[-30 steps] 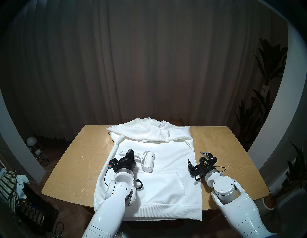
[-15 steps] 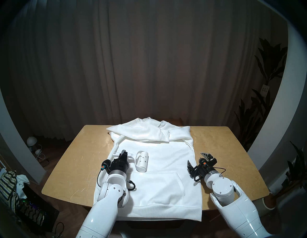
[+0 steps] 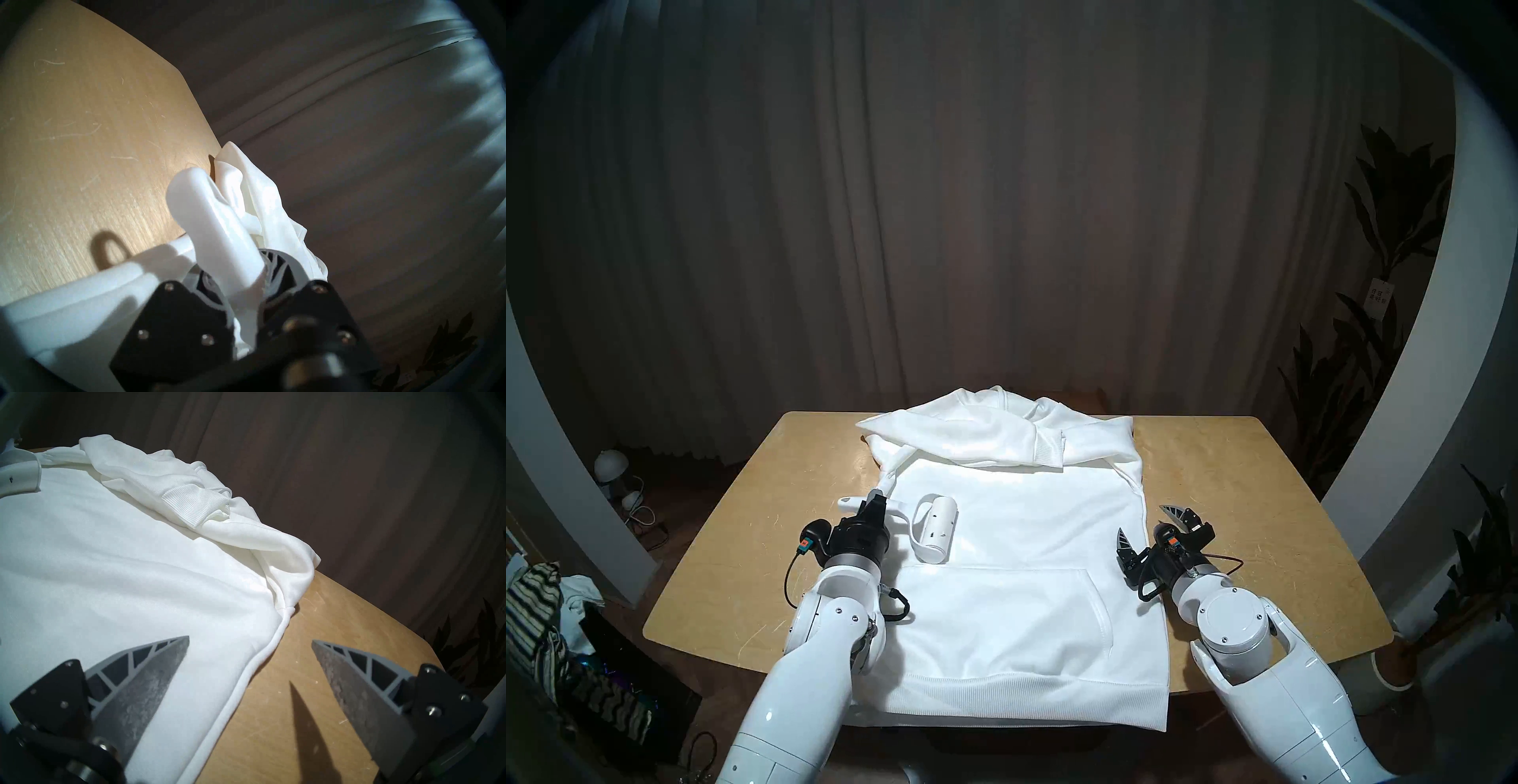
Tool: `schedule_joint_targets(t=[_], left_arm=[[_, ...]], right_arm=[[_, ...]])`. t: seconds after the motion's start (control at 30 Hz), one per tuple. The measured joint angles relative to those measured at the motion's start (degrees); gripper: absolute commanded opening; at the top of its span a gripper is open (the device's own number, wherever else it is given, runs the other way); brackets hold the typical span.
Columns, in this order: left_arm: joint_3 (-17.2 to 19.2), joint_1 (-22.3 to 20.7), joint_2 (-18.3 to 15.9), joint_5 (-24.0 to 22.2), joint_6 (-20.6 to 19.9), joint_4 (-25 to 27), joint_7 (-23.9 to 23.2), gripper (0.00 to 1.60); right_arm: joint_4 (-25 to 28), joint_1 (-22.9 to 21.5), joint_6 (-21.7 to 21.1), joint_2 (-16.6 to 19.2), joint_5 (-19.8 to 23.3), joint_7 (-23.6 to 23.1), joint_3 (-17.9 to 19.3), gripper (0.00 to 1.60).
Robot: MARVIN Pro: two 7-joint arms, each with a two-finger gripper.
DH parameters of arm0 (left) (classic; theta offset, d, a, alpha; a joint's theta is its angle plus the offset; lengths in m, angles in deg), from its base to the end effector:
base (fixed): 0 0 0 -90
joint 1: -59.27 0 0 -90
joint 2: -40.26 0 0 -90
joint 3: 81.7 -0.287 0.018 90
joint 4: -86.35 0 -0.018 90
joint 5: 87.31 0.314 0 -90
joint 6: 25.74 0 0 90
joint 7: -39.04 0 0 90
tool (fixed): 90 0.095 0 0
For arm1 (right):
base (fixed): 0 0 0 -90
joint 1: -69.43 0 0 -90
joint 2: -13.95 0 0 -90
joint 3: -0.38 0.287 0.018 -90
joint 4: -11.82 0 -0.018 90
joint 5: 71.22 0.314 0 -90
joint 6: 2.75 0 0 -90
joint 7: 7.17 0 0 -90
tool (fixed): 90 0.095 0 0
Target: Use the fur roller to clean a top
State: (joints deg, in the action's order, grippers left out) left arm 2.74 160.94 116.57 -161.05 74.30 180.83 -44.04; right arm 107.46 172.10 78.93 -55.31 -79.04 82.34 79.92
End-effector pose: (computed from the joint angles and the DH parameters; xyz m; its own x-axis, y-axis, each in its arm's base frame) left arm 0.3606 0.0445 -0.3572 -0.0034 0.8707 0.4918 0.1950 -0.4818 0.8543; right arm 0.3469 -0.0271 -0.3727 0.2139 0.4824 0.8494 0.2743 -0.8642 0.4217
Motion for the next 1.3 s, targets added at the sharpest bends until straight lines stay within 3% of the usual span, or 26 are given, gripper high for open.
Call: schedule_joint_targets(t=[0.57,1.03,1.3], left_arm=[[4.0,0.1,-3.7,-3.0,-4.1,-1.5,-3.4,0.0],[6.9,4.0,-4.4,-7.8,-6.2,5.7,-6.0,0.0],[9.3,4.2,-4.4,-9.7,-5.9,7.6,-6.1,0.0]], right_arm=[[-0.7,-1.4,-1.9,-1.9,0.3,1.6,-1.2,1.6],[-1.2,-2.1,-2.4,-1.3,0.5,0.3,-0.5,1.6],[-1.3,-2.0,-2.5,-1.1,0.6,0.4,0.4,1.6]])
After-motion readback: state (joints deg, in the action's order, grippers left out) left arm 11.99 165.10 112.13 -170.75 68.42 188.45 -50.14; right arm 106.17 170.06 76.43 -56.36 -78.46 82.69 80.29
